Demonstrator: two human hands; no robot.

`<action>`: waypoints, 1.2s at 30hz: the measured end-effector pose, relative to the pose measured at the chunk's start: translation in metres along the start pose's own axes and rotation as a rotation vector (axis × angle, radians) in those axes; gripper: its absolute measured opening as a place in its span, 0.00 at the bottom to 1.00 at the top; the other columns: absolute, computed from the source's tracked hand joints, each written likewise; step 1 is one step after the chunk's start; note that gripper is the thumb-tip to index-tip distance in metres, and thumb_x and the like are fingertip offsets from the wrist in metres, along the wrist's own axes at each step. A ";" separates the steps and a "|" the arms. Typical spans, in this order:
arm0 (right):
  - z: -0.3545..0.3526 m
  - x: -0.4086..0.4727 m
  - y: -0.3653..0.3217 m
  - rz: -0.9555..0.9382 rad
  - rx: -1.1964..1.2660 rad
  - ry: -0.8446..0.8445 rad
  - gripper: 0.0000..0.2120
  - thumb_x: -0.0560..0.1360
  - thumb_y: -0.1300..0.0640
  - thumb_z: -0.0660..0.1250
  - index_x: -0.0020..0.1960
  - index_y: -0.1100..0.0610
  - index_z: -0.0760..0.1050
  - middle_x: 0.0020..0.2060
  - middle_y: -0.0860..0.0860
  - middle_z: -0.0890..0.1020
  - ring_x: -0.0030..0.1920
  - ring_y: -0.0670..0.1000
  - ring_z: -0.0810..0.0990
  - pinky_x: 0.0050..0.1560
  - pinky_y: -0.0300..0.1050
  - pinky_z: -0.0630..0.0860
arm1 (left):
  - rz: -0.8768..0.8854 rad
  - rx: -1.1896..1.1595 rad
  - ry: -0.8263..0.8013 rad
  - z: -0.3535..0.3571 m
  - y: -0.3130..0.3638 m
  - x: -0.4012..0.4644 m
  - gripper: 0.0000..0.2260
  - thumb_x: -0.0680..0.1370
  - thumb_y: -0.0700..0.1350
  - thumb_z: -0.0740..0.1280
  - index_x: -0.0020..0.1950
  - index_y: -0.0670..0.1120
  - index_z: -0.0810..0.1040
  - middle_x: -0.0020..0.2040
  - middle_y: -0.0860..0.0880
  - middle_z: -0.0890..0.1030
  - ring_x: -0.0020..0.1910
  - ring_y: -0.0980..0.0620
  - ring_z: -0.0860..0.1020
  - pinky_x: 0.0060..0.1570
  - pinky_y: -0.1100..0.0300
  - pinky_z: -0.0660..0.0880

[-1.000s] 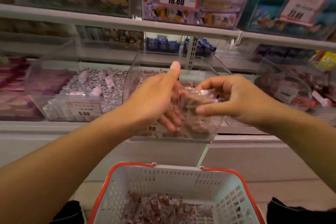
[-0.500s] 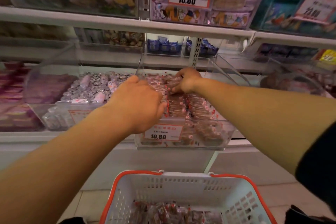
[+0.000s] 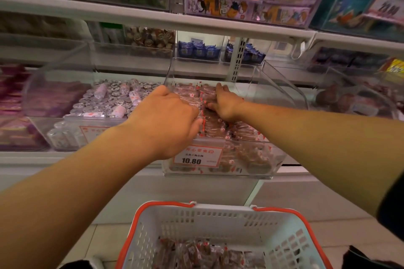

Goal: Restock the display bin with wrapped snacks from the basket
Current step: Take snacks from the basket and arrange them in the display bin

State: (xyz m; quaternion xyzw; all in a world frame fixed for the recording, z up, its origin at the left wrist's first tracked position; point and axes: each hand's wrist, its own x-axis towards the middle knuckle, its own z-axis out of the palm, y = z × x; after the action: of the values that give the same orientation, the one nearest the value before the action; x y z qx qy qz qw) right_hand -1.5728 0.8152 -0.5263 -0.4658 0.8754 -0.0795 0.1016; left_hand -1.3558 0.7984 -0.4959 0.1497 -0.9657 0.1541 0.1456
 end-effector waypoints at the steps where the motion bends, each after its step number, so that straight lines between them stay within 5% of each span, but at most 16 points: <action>1: 0.000 -0.001 0.000 -0.002 0.004 0.006 0.39 0.82 0.53 0.63 0.80 0.60 0.40 0.80 0.60 0.45 0.75 0.62 0.63 0.69 0.49 0.66 | 0.001 0.000 -0.004 0.000 0.000 0.000 0.18 0.81 0.58 0.45 0.41 0.54 0.70 0.38 0.53 0.75 0.40 0.51 0.71 0.53 0.52 0.61; 6: -0.001 0.001 -0.001 -0.047 -0.159 0.000 0.38 0.80 0.64 0.64 0.81 0.60 0.43 0.78 0.61 0.36 0.72 0.64 0.67 0.68 0.51 0.71 | 0.006 -0.008 -0.004 0.001 -0.001 0.001 0.18 0.82 0.58 0.46 0.40 0.53 0.69 0.37 0.53 0.75 0.39 0.51 0.70 0.52 0.53 0.60; 11: -0.003 0.007 0.004 -0.167 -0.337 -0.081 0.33 0.84 0.48 0.54 0.80 0.48 0.36 0.80 0.52 0.38 0.79 0.58 0.38 0.78 0.61 0.45 | 0.022 -0.004 0.028 0.003 -0.001 0.001 0.18 0.82 0.57 0.47 0.41 0.53 0.70 0.37 0.53 0.74 0.39 0.50 0.70 0.50 0.53 0.58; 20: -0.017 0.009 0.000 -0.179 -0.611 -0.088 0.41 0.82 0.55 0.61 0.79 0.45 0.31 0.80 0.56 0.44 0.80 0.60 0.45 0.76 0.62 0.55 | 0.028 -0.005 0.031 0.002 -0.001 0.001 0.19 0.82 0.57 0.47 0.43 0.52 0.73 0.38 0.52 0.76 0.40 0.50 0.72 0.53 0.52 0.61; 24: -0.016 0.011 -0.004 -0.142 -0.565 -0.099 0.44 0.80 0.62 0.61 0.78 0.48 0.30 0.80 0.57 0.43 0.71 0.62 0.69 0.58 0.53 0.76 | 0.024 0.004 0.003 0.001 -0.001 0.001 0.19 0.82 0.57 0.47 0.43 0.52 0.73 0.38 0.52 0.76 0.41 0.50 0.73 0.55 0.52 0.62; 26: -0.015 0.011 -0.004 -0.137 -0.491 -0.154 0.40 0.83 0.56 0.59 0.79 0.51 0.31 0.80 0.58 0.41 0.77 0.61 0.59 0.71 0.53 0.66 | 0.019 -0.007 0.005 0.002 -0.001 0.000 0.19 0.82 0.57 0.48 0.44 0.52 0.74 0.39 0.51 0.77 0.42 0.50 0.74 0.56 0.52 0.62; 28: -0.019 0.006 -0.001 -0.152 -0.446 -0.159 0.36 0.84 0.51 0.56 0.80 0.57 0.34 0.80 0.58 0.41 0.79 0.59 0.49 0.77 0.52 0.55 | 0.004 -0.042 0.030 0.002 0.000 0.001 0.17 0.82 0.57 0.50 0.48 0.52 0.76 0.41 0.51 0.79 0.44 0.49 0.75 0.55 0.52 0.62; 31: -0.036 -0.014 -0.002 -0.180 -0.409 -0.042 0.34 0.84 0.48 0.55 0.80 0.61 0.41 0.80 0.59 0.45 0.79 0.60 0.48 0.79 0.54 0.50 | -0.006 -0.095 0.104 -0.004 0.000 0.000 0.15 0.81 0.57 0.55 0.54 0.50 0.77 0.49 0.50 0.81 0.49 0.48 0.77 0.55 0.51 0.68; 34: -0.054 -0.051 -0.008 -0.238 -0.274 0.170 0.26 0.84 0.48 0.55 0.77 0.61 0.60 0.75 0.61 0.63 0.75 0.61 0.63 0.75 0.57 0.61 | 0.000 -0.200 0.206 -0.015 0.001 -0.004 0.12 0.80 0.54 0.60 0.50 0.48 0.79 0.47 0.49 0.81 0.46 0.47 0.78 0.47 0.52 0.76; 36: -0.051 -0.087 -0.006 -0.373 -0.126 0.484 0.16 0.84 0.49 0.55 0.63 0.57 0.74 0.58 0.56 0.79 0.58 0.55 0.77 0.60 0.54 0.74 | 0.065 -0.269 0.253 -0.026 0.004 -0.012 0.11 0.78 0.51 0.62 0.41 0.48 0.78 0.38 0.50 0.79 0.37 0.49 0.76 0.38 0.53 0.77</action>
State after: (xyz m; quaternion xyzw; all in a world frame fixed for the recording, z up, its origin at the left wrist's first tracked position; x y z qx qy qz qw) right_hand -1.5337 0.8866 -0.4666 -0.5914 0.7768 -0.1511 -0.1550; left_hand -1.3401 0.8140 -0.4773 0.0769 -0.9560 0.0460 0.2793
